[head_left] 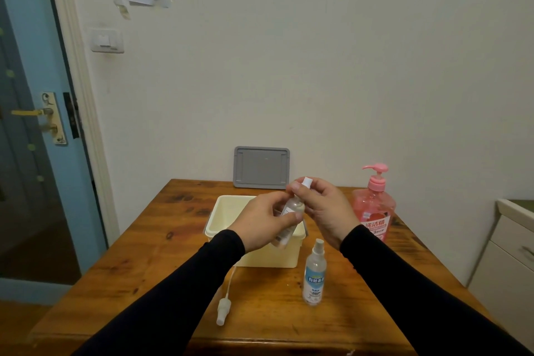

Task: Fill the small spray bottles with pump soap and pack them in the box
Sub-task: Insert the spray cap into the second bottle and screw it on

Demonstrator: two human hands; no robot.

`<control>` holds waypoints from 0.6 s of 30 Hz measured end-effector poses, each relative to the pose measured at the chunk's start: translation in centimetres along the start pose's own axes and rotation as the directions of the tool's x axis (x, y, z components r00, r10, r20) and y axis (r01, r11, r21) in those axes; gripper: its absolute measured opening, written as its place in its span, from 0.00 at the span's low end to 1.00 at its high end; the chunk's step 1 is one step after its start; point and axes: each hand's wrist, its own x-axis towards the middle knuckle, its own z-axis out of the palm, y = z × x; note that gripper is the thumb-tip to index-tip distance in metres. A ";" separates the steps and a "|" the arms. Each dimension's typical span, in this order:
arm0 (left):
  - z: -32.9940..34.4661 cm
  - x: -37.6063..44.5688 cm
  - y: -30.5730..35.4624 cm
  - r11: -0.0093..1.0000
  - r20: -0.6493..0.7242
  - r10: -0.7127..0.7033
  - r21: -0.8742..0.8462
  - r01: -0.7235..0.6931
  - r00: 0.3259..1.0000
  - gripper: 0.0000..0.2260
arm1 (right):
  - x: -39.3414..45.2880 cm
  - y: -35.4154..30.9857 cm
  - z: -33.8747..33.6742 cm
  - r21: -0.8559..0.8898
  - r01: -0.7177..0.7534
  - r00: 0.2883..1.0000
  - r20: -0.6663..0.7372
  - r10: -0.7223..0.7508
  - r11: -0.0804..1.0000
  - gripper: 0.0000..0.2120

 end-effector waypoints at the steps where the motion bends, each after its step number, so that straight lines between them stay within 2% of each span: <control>1: -0.1 0.0 0.0 1.000 -0.001 -0.004 0.000 0.004 1.000 0.11 | -0.1 0.0 0.0 0.006 -0.007 1.000 0.010 0.007 1.000 0.16; 6: -0.3 0.0 -0.2 0.999 -0.022 -0.035 -0.014 0.035 0.999 0.12 | -0.1 0.2 -0.8 0.037 -0.046 0.998 0.035 0.045 0.998 0.13; 9: -0.6 0.1 -0.4 0.999 -0.038 -0.051 -0.021 0.050 0.998 0.11 | 0.0 0.6 -1.5 -0.073 -0.005 0.998 0.060 0.009 0.997 0.12; 13: -0.8 0.2 -0.5 0.999 -0.021 -0.042 0.003 0.042 0.999 0.12 | 0.1 0.6 -1.7 -0.220 0.017 1.000 -0.011 -0.020 0.975 0.18; 18: -0.5 0.2 -0.6 0.998 -0.007 -0.045 0.032 0.045 0.999 0.13 | 0.6 0.9 -1.5 -0.179 -0.029 0.998 -0.064 0.018 0.983 0.25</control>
